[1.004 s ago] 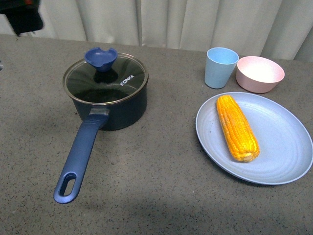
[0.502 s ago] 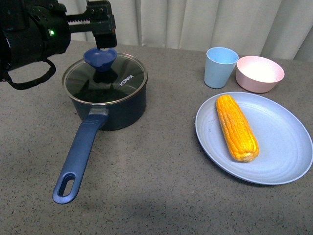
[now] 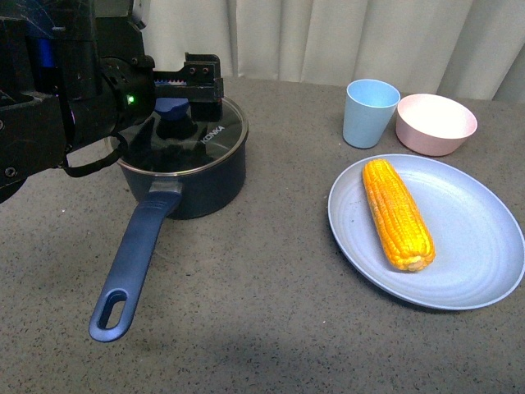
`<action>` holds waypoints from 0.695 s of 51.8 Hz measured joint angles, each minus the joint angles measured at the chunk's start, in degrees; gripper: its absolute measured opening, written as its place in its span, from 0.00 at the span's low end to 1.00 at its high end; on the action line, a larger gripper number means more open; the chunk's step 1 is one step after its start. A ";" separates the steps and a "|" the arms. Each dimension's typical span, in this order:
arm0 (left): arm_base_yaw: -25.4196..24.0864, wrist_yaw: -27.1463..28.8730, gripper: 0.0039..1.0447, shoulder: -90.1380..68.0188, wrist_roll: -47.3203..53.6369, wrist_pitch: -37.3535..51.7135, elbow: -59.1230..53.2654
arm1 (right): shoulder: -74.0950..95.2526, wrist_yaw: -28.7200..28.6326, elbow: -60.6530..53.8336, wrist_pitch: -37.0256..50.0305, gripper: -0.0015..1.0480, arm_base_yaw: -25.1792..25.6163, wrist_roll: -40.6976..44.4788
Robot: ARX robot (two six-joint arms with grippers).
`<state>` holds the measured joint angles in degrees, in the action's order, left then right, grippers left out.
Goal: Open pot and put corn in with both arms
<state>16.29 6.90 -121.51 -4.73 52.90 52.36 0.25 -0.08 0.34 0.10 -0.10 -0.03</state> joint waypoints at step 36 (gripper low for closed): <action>0.37 0.20 0.78 -1.38 0.39 -1.27 0.61 | -0.02 0.02 0.00 0.00 0.91 0.00 0.00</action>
<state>16.67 7.09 -122.89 -4.34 51.64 52.97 0.23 -0.05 0.34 0.10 -0.10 -0.03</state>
